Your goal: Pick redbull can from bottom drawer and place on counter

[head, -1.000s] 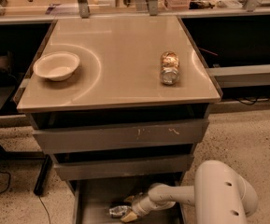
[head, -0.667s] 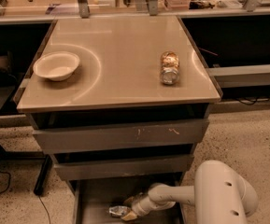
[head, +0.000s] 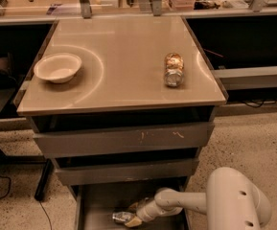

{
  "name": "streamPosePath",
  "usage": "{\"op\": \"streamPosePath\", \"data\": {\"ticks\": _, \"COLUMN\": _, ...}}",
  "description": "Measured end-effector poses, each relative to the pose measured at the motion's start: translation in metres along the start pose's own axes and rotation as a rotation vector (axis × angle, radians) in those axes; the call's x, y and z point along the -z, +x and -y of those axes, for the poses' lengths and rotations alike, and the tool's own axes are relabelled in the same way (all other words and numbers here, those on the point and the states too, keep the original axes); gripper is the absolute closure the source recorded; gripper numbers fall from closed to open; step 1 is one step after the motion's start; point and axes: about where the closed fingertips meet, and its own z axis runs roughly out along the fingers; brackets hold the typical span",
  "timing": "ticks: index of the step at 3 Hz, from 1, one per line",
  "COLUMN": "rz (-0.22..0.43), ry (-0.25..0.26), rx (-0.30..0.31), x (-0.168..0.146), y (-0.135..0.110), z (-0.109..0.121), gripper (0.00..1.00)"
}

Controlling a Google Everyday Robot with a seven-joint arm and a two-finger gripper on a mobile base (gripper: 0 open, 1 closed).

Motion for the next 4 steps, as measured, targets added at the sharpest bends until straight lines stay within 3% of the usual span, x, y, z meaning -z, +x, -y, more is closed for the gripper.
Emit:
{"op": "streamPosePath", "data": {"ticks": 2, "rz": 0.107, "ry": 0.005, "rx": -0.019, "x": 0.082, "y": -0.026, "z": -0.018, "gripper": 1.00}}
{"op": "streamPosePath", "data": {"ticks": 3, "rz": 0.109, "ry": 0.035, "rx": -0.073, "x": 0.137, "y": -0.025, "z": -0.030, "gripper": 1.00}}
{"op": "streamPosePath", "data": {"ticks": 4, "rz": 0.076, "ry": 0.082, "rx": -0.090, "x": 0.202, "y": -0.038, "z": -0.039, "gripper": 1.00}}
